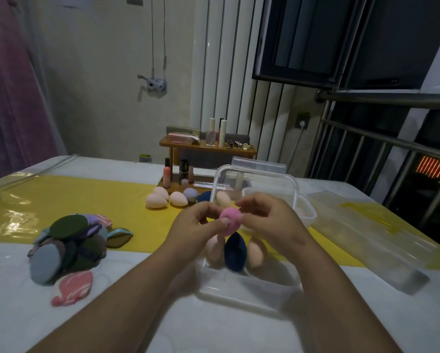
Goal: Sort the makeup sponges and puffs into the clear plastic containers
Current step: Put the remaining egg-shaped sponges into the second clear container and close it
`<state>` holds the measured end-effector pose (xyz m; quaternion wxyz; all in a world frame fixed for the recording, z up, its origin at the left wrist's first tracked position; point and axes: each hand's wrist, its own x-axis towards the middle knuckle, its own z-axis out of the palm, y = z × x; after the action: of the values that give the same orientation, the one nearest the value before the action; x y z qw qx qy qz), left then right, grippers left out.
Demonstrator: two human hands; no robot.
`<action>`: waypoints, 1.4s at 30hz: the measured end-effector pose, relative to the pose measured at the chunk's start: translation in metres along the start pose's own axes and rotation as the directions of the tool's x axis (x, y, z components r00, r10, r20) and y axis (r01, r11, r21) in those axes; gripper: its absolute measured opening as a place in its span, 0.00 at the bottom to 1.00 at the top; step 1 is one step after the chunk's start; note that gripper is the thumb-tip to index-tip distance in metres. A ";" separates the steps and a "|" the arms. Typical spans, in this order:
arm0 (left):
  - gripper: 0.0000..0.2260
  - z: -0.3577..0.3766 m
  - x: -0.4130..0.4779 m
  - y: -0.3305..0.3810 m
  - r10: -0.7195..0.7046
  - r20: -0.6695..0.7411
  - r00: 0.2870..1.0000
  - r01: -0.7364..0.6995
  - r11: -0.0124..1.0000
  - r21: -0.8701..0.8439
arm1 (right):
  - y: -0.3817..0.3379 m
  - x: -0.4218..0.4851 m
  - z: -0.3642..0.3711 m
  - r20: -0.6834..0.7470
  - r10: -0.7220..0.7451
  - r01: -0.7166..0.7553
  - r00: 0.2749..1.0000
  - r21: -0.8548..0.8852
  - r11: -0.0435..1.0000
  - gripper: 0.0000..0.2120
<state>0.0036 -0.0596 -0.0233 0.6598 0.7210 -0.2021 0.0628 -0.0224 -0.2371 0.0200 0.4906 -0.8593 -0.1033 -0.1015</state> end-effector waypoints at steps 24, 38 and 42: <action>0.12 0.006 -0.002 0.001 -0.334 -0.094 0.938 0.328 0.941 -0.078 | -0.011 -0.012 -0.042 -0.046 0.347 -0.325 0.937 -0.485 0.812 0.05; 0.17 0.005 -0.001 0.001 -0.339 -0.091 0.936 0.335 0.940 -0.058 | -0.019 -0.010 -0.020 -0.193 0.514 -0.458 0.836 -0.763 0.457 0.36; 0.17 0.006 -0.001 0.002 -0.334 -0.090 0.938 0.330 0.942 -0.057 | -0.020 -0.011 -0.018 -0.199 0.498 -0.444 0.844 -0.779 0.442 0.19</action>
<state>0.0010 -0.0648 -0.0228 0.6848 0.7271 -0.0459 -0.0181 -0.0399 -0.2434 0.0427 0.0551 -0.9813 0.1820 0.0293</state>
